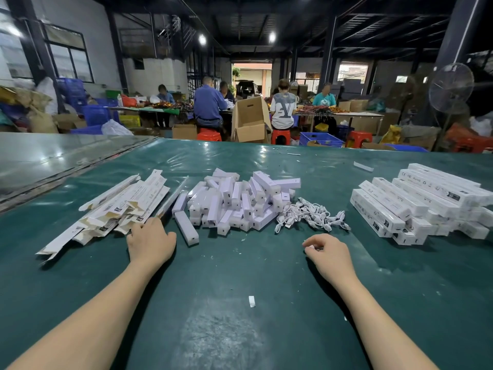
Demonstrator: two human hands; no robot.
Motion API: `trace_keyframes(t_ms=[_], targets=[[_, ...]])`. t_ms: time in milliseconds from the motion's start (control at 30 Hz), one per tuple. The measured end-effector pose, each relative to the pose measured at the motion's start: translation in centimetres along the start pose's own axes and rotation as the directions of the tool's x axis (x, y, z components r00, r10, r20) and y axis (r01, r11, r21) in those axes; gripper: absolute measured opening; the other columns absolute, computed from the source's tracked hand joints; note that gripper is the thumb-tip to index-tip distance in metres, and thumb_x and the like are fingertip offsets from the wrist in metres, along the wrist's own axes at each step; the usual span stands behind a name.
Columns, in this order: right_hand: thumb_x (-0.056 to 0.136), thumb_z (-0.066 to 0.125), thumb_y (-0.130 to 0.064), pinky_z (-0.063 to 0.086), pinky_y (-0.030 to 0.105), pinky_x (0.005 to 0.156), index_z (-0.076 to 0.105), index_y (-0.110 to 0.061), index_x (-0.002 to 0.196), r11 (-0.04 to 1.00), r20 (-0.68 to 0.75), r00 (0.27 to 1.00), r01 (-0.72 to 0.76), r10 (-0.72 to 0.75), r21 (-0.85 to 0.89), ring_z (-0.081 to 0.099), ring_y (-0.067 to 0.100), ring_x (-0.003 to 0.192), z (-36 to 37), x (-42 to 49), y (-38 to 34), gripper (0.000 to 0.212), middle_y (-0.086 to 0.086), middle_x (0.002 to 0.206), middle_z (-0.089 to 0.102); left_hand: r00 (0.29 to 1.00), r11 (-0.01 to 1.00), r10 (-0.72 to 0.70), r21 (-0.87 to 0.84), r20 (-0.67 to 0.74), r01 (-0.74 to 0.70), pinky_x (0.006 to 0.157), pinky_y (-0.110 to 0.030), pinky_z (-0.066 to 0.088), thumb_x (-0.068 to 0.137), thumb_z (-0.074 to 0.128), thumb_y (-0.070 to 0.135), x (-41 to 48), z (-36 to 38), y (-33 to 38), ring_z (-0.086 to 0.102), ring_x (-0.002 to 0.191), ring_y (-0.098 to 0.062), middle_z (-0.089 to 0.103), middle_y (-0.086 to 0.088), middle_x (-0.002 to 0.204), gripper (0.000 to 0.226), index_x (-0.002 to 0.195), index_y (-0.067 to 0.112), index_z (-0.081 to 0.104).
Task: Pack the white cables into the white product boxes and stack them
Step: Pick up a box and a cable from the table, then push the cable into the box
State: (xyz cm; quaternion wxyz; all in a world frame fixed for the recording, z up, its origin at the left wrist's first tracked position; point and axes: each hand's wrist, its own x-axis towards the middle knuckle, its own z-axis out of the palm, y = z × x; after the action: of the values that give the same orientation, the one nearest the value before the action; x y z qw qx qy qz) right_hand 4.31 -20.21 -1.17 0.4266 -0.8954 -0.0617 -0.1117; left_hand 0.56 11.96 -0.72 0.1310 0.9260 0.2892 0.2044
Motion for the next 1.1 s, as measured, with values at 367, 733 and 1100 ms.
trace_keyframes(t_ms=[367,733,1100], targets=[[0.084,0.059,-0.008,0.033,0.024,0.079,0.071,-0.005,0.088,0.982,-0.141,0.972,0.187,-0.187,-0.009,0.053,0.022,0.094,1.1,-0.9,-2.4,0.013,0.006,0.093,0.067,0.948,0.539,-0.16,-0.829,-0.273,-0.148,0.073,-0.022,0.044,0.083,0.064,0.008,-5.6,-0.9,5.9,0.06,0.071,-0.01,0.072,-0.002,0.088,0.015,0.092,0.014,0.074],[0.078,0.044,-0.045,0.043,0.023,0.054,0.051,-0.009,0.119,0.576,0.456,0.887,-0.338,-0.068,0.744,0.059,0.018,0.072,0.9,-0.9,-3.3,0.055,0.017,0.1,0.061,0.828,0.409,0.55,-0.828,-0.111,-0.384,0.072,-0.011,0.048,0.081,0.062,-0.004,-10.8,-0.3,10.1,0.061,0.075,-0.002,0.061,0.012,0.072,0.04,0.082,0.029,0.039],[0.057,0.064,-0.029,0.047,0.019,0.044,0.061,-0.012,0.088,0.299,0.511,0.86,-0.49,0.011,0.819,0.057,0.011,0.047,0.7,-1.3,-3.3,0.035,0.004,0.061,0.062,0.803,0.461,0.59,-0.851,0.081,-0.253,0.054,-0.013,0.033,0.08,0.061,0.002,-11.1,0.1,10.5,0.042,0.053,0.001,0.052,0.018,0.056,0.026,0.068,0.026,0.059]])
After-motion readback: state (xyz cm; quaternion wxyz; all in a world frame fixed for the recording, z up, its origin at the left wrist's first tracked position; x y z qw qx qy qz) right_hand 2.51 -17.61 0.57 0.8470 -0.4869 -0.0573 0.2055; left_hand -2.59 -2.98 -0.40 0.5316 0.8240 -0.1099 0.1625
